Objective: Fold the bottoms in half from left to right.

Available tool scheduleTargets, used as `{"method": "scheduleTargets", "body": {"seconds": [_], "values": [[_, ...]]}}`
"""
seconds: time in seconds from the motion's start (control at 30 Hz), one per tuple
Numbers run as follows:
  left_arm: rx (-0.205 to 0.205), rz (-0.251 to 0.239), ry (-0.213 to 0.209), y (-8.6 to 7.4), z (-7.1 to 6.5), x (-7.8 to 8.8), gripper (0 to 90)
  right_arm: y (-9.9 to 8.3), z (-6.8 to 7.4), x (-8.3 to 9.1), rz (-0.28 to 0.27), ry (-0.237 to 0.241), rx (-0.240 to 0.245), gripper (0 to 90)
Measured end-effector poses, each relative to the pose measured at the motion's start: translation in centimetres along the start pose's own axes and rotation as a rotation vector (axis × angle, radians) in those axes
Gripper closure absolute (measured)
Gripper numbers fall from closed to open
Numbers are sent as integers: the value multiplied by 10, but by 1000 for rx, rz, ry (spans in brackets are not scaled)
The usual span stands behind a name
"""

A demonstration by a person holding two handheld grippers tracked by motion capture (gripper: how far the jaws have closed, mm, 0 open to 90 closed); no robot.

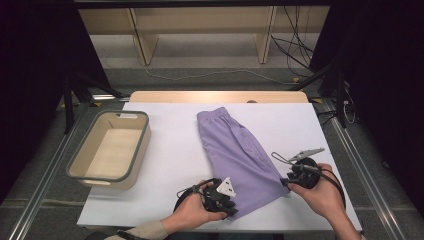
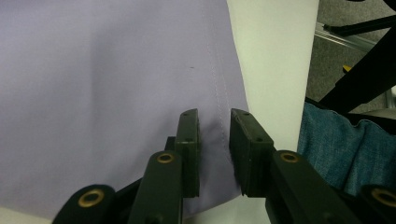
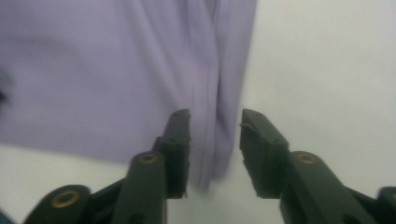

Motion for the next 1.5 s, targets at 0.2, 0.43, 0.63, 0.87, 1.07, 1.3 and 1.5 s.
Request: {"method": "scheduleTargets", "body": {"seconds": [0.2, 0.43, 0.63, 0.87, 1.07, 1.3, 1.5], "values": [[0, -3, 1, 0, 0, -1, 724, 44, -4, -17, -114, 26, 29, 586], [-2, 0, -3, 0, 0, -2, 726, 69, -10, -72, -71, 53, 28, 623], [-10, 0, 4, 0, -1, -2, 727, 65, -13, -91, -12, 25, 12, 796], [-14, 0, 9, 0, -2, -2, 729, 69, -22, -75, -61, -25, -22, 900], [-12, -1, 9, 0, -3, -3, 729, 63, -29, -83, -29, -42, -28, 877], [-13, -1, 9, 0, -3, -3, 729, 71, -31, -81, -60, -46, -26, 717], [-14, -2, 12, 0, -3, -3, 730, 87, -37, -94, -79, -51, 4, 739]]}}
Point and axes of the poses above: each handheld gripper's, and its own axes: x roughly backward along the jaws, y roughly out of its top, z roughly to its left, the point moved 4 cm from there along -x, roughly forward along the jaws, and after that the axes turned 12 degrees about x, right-handed, at the moved point
